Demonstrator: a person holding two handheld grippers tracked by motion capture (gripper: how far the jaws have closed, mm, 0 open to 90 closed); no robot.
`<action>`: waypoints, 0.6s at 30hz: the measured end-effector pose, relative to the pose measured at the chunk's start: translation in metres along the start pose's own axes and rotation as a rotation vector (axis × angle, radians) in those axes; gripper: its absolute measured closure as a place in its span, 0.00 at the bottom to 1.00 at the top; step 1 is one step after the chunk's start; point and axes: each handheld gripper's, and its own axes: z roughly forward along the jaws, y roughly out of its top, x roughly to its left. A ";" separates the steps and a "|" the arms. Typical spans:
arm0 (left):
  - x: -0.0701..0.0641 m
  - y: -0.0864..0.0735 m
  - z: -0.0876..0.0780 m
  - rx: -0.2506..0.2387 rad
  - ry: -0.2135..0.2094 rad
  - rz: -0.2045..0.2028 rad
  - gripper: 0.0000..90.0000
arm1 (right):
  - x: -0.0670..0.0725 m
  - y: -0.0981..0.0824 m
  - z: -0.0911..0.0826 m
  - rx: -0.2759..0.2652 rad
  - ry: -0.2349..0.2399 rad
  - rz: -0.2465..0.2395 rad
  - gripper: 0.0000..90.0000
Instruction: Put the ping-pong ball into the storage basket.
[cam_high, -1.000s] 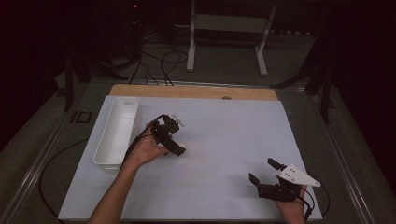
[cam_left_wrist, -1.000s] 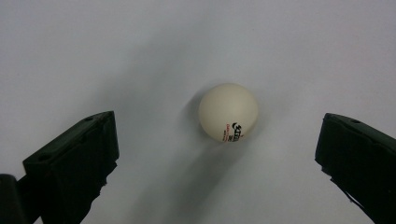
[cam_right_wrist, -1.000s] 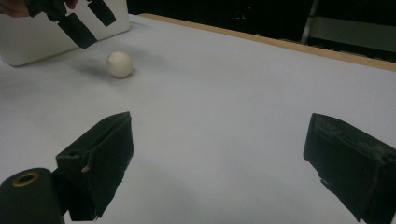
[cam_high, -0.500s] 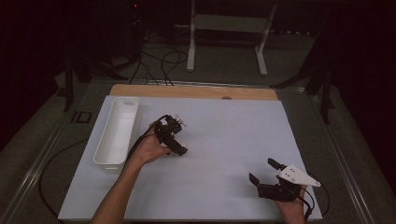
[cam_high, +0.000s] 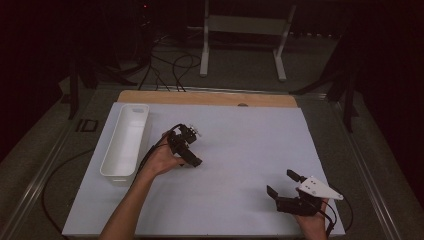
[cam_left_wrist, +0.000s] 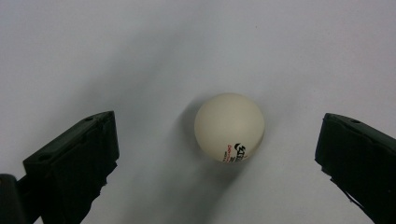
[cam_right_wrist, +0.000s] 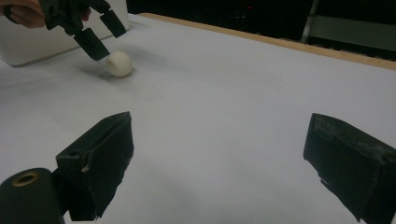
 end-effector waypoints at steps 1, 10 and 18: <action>0.000 0.000 0.001 0.001 -0.001 0.000 0.00 | 0.000 0.000 0.000 0.000 0.000 0.000 0.09; 0.000 0.001 0.004 0.012 -0.002 0.000 0.00 | 0.000 0.000 -0.001 0.001 -0.002 -0.001 0.09; -0.001 0.002 0.008 0.023 -0.005 0.001 0.00 | 0.000 0.000 -0.001 0.000 -0.002 -0.002 0.09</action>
